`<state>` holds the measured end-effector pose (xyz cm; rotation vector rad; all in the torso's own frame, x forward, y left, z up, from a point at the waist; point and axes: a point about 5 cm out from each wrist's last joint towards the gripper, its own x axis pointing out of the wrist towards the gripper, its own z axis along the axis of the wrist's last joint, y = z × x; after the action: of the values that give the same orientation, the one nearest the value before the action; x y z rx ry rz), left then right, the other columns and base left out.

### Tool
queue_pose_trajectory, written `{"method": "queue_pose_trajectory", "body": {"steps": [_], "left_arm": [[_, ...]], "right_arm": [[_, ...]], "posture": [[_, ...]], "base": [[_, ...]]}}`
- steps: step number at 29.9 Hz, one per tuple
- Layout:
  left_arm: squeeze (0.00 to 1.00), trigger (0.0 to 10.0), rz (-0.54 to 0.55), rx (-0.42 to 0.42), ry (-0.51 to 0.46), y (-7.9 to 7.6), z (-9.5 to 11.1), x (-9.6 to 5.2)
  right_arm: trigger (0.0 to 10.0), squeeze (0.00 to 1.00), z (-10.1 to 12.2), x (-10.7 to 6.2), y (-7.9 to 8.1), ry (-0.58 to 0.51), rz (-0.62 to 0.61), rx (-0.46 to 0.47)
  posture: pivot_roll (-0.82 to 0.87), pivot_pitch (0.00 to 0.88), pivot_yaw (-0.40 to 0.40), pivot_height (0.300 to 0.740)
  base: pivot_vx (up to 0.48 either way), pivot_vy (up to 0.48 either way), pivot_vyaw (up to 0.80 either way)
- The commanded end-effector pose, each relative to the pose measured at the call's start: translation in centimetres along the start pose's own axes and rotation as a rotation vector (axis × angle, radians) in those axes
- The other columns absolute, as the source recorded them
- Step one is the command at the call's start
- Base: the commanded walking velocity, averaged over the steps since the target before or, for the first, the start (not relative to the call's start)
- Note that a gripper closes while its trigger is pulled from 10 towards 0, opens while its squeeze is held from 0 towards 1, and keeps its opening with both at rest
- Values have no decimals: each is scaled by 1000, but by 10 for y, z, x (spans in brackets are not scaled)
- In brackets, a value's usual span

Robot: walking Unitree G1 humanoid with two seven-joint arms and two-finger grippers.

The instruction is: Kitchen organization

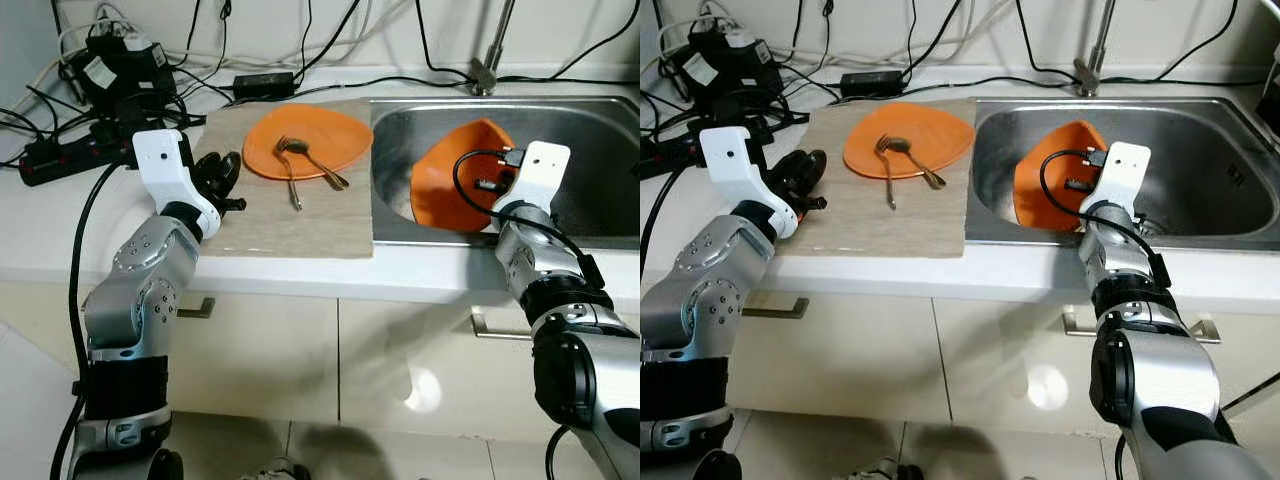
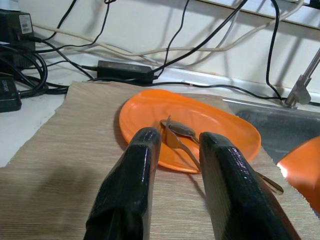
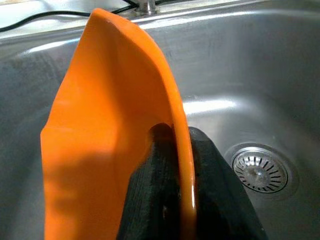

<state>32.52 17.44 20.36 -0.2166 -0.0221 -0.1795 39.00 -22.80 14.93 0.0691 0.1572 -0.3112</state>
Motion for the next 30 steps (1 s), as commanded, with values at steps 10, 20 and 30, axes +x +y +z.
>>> {"method": "queue_pose_trajectory", "body": {"steps": [10,20,30], "left_arm": [[0,10000,2,4,-10,2,7,-1],[0,10000,-3,2,-5,2,6,-1],[0,10000,-2,-2,-7,1,5,-2]], "right_arm": [[0,1000,10,3,8,17,-21,60],[10000,1000,16,3,13,16,-20,42],[10000,1000,16,3,17,11,-7,23]], "posture": [[16,0,102,740],[17,0,97,740],[20,0,95,740]], "base": [[0,0,0],[0,0,0],[0,0,0]]}}
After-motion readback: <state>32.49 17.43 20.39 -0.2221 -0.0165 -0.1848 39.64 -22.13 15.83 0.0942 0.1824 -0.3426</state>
